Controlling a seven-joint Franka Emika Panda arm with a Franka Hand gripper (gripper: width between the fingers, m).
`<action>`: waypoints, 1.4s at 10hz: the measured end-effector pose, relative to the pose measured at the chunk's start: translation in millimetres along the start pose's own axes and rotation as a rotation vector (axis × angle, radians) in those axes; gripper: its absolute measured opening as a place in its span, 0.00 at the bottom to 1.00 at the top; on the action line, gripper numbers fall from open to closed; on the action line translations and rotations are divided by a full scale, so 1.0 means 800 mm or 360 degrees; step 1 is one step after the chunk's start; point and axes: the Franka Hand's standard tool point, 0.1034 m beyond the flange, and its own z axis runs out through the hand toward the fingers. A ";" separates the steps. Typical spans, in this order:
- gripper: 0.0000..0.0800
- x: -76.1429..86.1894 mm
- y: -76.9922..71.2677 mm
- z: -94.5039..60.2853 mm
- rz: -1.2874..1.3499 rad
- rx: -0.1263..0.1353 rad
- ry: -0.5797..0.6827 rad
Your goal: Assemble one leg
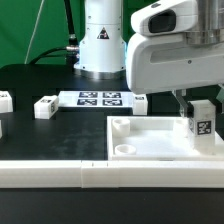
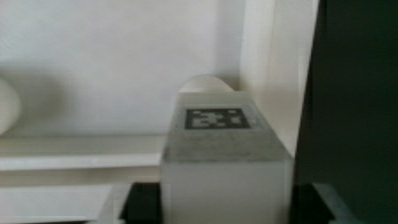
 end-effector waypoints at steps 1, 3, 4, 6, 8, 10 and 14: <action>0.36 0.001 0.000 0.001 0.0238 -0.0003 0.0022; 0.36 0.003 0.002 0.001 0.0748 -0.0008 0.0041; 0.36 0.003 0.002 0.001 0.0968 -0.0008 0.0047; 0.36 0.005 0.002 0.002 0.1527 -0.0006 0.0077; 0.36 0.005 0.003 0.002 0.1899 -0.0012 0.0086; 0.36 0.004 0.003 0.002 0.2110 0.0005 0.0075; 0.76 0.003 -0.003 0.003 0.2019 0.0018 0.0061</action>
Offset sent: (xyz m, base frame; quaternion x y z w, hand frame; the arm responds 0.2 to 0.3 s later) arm -0.0054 0.0005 -0.0152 -0.0185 0.0076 0.3560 0.9343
